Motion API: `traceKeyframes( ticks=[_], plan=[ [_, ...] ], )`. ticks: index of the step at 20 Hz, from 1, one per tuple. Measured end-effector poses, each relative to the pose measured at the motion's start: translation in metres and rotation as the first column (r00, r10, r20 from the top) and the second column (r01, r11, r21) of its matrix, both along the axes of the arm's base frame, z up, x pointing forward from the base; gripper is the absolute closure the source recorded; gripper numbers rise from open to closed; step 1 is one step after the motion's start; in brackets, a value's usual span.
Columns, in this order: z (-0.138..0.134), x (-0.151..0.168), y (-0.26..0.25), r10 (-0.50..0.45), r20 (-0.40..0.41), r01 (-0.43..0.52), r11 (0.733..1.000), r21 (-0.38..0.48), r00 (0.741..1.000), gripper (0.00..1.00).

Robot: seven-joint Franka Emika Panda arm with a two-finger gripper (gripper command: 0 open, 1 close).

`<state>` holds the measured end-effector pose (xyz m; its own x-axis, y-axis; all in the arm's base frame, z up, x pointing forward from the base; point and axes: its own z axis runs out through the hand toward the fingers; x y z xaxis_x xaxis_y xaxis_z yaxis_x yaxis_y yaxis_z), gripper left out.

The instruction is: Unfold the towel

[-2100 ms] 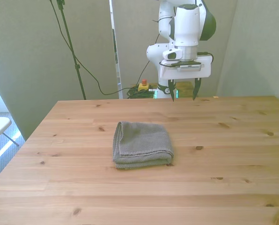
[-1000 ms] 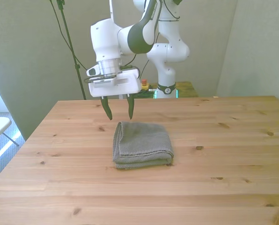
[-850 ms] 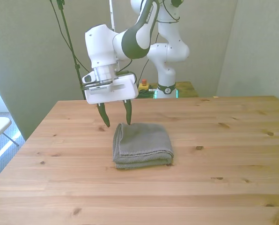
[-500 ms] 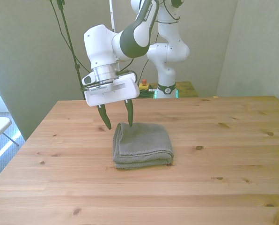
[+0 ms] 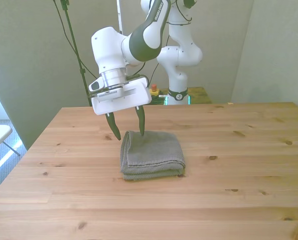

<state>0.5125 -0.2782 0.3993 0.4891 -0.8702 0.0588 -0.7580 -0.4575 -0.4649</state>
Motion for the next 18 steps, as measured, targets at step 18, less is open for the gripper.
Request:
traceKeyframes(
  ticks=[18],
  plan=[
    [-0.014,0.006,0.007,0.004,-0.006,-0.004,1.0,0.006,1.0,1.0]
  ],
)
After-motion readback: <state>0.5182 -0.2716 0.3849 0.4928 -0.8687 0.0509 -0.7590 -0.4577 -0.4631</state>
